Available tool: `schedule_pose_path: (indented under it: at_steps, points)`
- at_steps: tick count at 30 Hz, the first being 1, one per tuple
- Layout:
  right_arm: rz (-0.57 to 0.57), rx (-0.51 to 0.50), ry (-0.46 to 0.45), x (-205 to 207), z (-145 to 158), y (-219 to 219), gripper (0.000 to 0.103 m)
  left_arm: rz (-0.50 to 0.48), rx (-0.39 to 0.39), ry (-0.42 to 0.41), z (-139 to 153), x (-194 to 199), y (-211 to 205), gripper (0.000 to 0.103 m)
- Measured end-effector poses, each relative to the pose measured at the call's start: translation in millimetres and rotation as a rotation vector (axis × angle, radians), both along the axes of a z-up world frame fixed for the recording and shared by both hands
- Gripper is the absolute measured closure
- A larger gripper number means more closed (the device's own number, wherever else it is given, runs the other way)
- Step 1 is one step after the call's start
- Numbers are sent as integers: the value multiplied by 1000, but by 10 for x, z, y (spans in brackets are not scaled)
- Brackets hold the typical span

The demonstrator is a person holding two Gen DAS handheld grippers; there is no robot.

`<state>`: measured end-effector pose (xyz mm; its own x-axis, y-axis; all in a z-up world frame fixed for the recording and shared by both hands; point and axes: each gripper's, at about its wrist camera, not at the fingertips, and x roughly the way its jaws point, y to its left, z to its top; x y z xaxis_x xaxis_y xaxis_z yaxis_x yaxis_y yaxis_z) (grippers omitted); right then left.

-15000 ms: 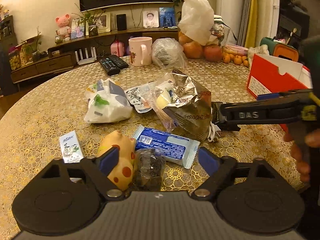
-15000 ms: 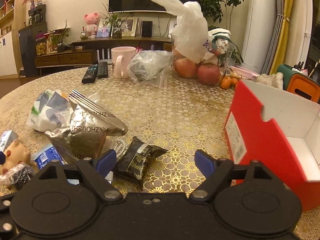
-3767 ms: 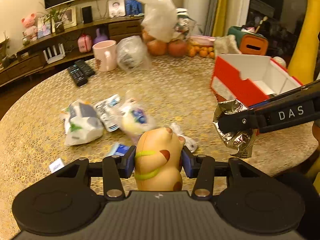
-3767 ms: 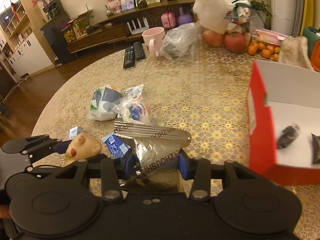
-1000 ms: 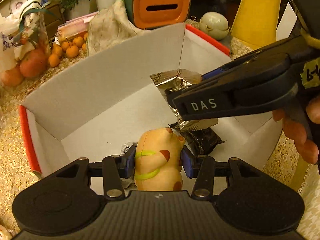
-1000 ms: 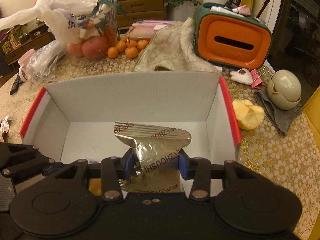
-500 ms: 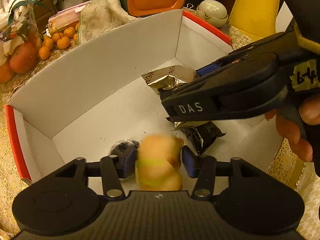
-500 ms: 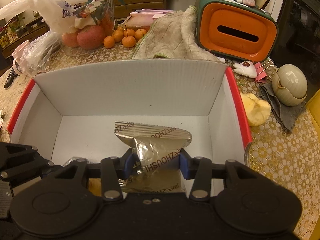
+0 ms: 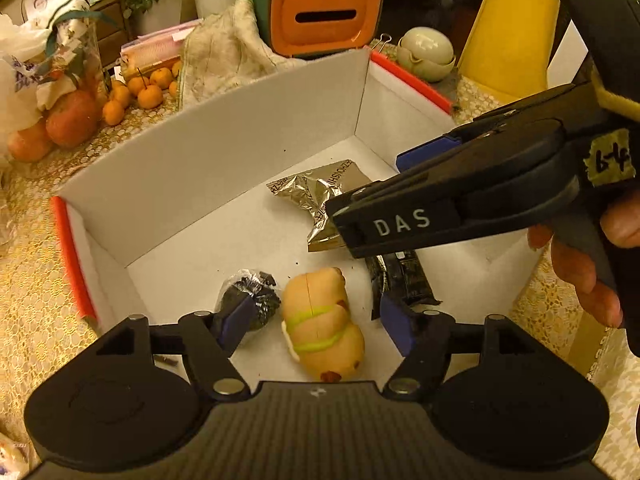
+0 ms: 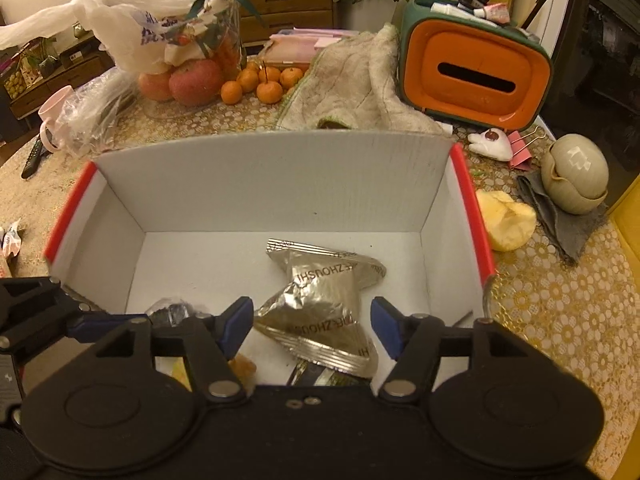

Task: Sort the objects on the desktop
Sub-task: 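Open both tools to drop the toy and foil bag into the shoebox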

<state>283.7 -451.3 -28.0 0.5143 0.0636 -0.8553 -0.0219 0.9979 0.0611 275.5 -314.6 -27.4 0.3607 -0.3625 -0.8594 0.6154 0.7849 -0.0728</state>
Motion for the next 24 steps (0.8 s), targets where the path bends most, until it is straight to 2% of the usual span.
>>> schedule_pose_path:
  at_steps: [15,24]
  points:
    - [13,-22,-74,-487,554,246,39,35,-65,-96,538,-459,376,34]
    - [41,-30,-111,-803,806,523,39,75,-124,-153,832,-808,762,33]
